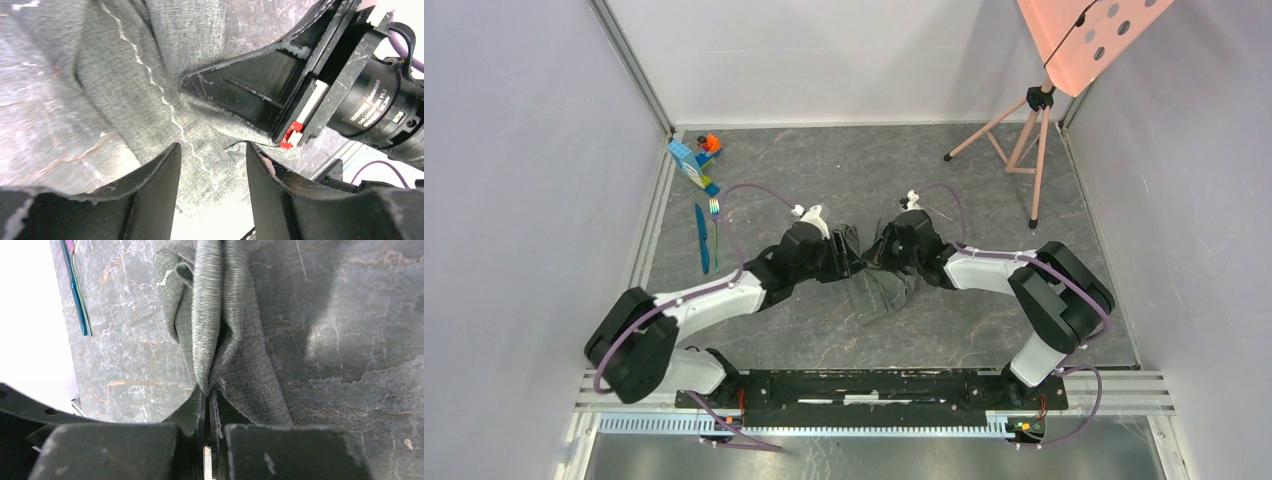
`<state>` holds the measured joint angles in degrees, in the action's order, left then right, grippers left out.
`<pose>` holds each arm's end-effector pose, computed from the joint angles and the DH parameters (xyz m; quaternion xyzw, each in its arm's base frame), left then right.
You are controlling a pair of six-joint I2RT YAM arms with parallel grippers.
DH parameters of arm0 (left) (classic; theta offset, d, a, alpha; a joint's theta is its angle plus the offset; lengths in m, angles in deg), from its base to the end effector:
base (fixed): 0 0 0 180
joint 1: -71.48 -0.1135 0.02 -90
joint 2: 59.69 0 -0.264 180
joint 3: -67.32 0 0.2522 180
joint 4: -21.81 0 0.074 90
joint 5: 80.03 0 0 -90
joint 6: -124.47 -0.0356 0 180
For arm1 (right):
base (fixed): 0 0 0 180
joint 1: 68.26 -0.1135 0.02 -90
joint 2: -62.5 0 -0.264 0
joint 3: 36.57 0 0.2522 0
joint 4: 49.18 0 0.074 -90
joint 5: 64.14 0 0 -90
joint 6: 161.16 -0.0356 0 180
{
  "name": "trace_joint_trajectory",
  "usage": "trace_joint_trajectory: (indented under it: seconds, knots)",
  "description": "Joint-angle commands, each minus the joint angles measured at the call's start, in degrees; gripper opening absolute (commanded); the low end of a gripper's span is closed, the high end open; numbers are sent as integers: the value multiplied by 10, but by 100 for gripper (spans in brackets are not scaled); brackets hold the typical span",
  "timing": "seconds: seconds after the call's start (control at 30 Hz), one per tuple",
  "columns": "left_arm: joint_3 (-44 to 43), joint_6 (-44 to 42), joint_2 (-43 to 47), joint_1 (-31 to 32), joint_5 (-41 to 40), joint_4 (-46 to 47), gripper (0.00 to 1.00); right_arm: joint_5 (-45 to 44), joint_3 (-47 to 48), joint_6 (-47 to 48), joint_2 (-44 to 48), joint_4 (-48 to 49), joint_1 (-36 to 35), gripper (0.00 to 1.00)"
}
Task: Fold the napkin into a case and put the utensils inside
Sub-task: Fold the 2/3-rectangle-folded napkin at the center of the board.
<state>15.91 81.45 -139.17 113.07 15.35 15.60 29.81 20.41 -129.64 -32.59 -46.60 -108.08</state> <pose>0.2108 -0.1915 0.1927 -0.0196 0.8832 -0.3556 0.3052 0.2526 0.2138 0.1572 0.1285 0.8794 0.3660 0.2760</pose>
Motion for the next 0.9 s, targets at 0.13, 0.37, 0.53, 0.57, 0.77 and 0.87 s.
trace_joint_trajectory:
  seconds: [0.13,0.37,0.53,0.57,0.77,0.87]
  knots:
    - [65,-2,25,-40,-40,-14,60,-88,93,122,2,-121,-29,0]
    - [64,12,-60,-41,-24,58,40,-180,168,182,-33,-223,-66,0]
    - [62,34,-128,-41,3,126,23,-255,228,231,-57,-287,-96,1]
    - [66,45,-141,-40,14,152,21,-264,238,239,-62,-296,-102,0]
    - [74,98,-180,-34,43,252,15,-333,275,284,-89,-333,-129,0]
    - [109,101,-144,-35,15,257,19,-346,283,309,-101,-339,-139,1]
